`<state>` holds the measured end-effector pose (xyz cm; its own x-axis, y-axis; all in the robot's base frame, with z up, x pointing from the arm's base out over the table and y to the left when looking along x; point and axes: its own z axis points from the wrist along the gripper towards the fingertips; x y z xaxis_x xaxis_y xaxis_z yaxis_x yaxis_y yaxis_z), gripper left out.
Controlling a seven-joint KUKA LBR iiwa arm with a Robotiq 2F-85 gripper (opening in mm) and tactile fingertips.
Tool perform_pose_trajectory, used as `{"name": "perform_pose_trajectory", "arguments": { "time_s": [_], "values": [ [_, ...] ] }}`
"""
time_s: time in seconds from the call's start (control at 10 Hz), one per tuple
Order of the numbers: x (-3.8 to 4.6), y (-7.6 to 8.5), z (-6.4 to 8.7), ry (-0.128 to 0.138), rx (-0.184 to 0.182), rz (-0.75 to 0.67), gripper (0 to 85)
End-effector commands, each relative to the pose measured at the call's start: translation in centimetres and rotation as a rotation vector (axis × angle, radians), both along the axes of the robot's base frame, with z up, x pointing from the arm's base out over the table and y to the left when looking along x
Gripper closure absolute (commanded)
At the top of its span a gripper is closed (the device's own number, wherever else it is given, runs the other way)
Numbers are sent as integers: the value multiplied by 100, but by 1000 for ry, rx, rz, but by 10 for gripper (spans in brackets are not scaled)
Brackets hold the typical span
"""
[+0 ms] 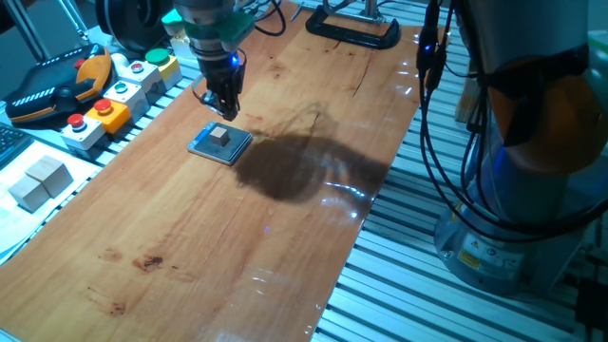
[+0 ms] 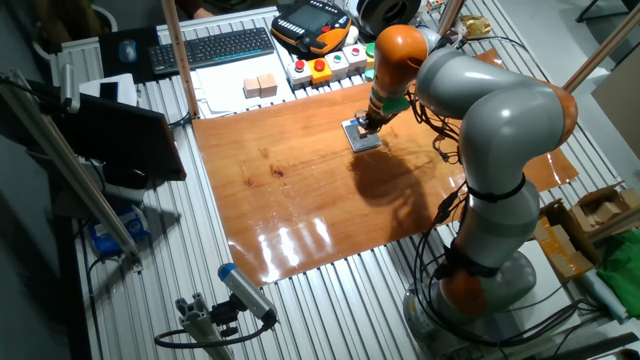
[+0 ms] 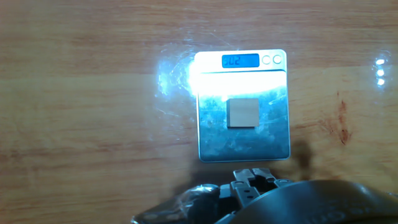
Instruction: Remove the object from the scale
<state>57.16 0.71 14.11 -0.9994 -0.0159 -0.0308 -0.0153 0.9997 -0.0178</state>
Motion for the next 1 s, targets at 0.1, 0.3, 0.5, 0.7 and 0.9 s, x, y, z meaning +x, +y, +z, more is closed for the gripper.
{"name": "perform_pose_trajectory", "arguments": {
  "time_s": [0.1, 0.3, 0.5, 0.7, 0.9],
  "values": [
    [0, 0, 0, 3, 1, -1, 843],
    [14, -2, -5, 3, -6, -3, 843],
    [35, 2, -21, -13, -16, -19, 843],
    [65, 11, -19, -21, -9, -33, 663],
    [73, 3, -21, -32, -22, -46, 387]
  ]
}}
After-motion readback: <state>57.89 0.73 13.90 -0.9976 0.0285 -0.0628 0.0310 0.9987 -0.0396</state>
